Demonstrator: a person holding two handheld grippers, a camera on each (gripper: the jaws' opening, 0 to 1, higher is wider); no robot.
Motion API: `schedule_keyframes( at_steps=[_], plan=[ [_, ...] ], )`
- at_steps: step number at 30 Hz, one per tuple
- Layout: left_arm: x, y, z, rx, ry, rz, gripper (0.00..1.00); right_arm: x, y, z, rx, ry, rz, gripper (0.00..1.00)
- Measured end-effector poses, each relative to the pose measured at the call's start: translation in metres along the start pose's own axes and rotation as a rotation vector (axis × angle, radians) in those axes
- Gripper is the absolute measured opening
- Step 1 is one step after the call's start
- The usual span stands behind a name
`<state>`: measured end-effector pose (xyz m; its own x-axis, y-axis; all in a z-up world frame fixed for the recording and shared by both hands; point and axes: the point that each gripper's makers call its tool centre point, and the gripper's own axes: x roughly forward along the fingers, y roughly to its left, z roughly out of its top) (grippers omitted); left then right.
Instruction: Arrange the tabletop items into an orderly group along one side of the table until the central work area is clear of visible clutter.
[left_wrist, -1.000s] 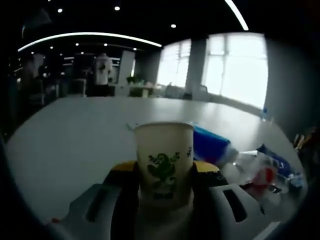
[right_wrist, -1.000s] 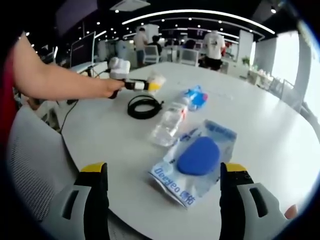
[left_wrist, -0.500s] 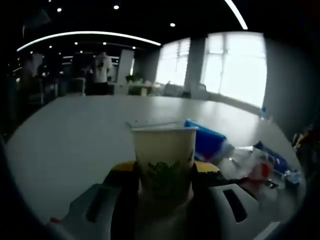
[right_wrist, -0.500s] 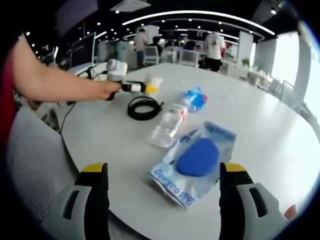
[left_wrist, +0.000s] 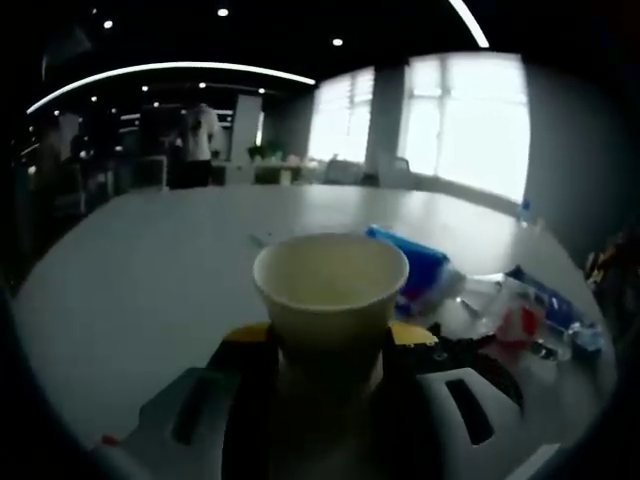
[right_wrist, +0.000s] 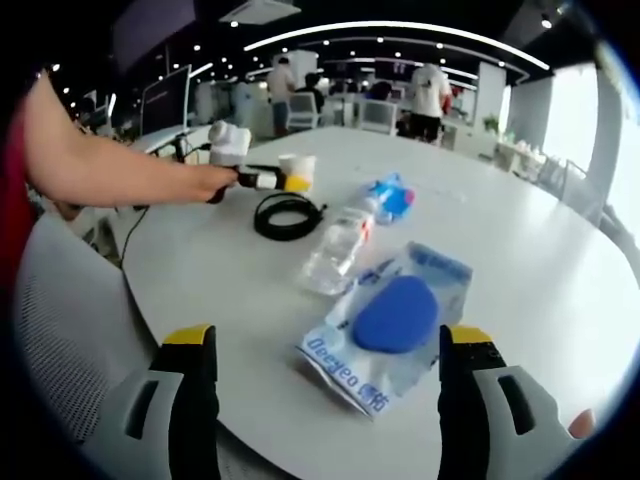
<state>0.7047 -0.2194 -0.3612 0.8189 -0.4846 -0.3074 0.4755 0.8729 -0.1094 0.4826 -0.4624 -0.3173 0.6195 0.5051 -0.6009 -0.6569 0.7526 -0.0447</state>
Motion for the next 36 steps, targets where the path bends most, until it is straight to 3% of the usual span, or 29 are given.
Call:
schedule_keyframes(
  at_steps=[12, 36],
  plan=[
    [-0.0030, 0.0059, -0.0025, 0.022, 0.024, 0.016, 0.38, -0.0009, 0.0008, 0.0006, -0.003, -0.003, 0.002, 0.91],
    [-0.0049, 0.0026, -0.0024, -0.020, 0.031, -0.013, 0.40, -0.0011, -0.0008, -0.0009, 0.001, 0.002, -0.003, 0.91]
  ],
)
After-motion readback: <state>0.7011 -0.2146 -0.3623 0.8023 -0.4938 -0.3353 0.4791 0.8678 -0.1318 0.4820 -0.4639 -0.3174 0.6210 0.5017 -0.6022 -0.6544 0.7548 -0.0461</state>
